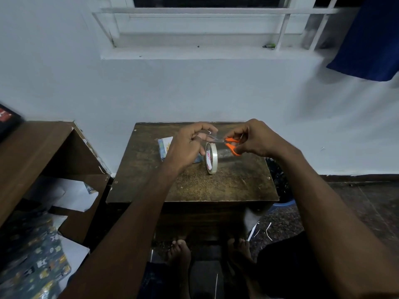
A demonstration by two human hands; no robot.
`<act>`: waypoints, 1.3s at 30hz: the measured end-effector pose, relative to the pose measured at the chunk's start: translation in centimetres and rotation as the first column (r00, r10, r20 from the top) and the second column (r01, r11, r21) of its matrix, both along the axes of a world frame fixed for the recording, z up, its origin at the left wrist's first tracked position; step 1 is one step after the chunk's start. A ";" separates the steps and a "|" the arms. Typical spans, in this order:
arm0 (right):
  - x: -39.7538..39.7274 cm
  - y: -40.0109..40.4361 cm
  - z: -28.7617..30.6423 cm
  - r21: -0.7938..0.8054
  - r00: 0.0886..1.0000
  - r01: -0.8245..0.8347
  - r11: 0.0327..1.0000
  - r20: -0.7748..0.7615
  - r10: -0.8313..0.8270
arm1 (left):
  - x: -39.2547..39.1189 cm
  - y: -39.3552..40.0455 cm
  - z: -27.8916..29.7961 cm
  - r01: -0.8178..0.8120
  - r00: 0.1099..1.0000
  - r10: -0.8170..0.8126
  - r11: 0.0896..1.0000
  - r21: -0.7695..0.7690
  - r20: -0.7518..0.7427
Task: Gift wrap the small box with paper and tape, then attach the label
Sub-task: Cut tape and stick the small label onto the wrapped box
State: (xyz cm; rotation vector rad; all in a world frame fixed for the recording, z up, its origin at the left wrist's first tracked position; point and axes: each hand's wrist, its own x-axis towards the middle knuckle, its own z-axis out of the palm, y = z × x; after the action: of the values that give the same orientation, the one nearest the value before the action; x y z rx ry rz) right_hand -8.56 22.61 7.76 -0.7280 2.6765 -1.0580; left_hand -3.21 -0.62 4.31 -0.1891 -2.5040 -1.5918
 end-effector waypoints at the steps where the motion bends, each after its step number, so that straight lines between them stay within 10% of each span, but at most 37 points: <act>1: 0.0 -0.1 0.0 0.004 1.000 0.003 1.000 -0.011 -0.003 | 0.0 0.0 0.0 -0.002 1.000 0.002 1.000 -0.001 0.001; 26: 0.1 -0.3 0.9 0.062 0.989 0.028 0.998 -0.148 -0.019 | 0.6 0.1 0.9 -0.068 0.997 0.068 0.998 0.009 0.047; 39: 0.2 -3.2 -4.0 0.534 0.964 0.259 0.804 -0.198 -0.179 | 0.1 0.0 -0.5 -0.070 0.997 0.067 0.995 -0.072 -0.043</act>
State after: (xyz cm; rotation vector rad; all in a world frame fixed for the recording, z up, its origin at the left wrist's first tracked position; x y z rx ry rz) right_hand -8.32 19.36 3.73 -0.3871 3.0100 -0.2087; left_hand -3.09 -0.59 3.79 -0.1411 -2.5116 -1.4569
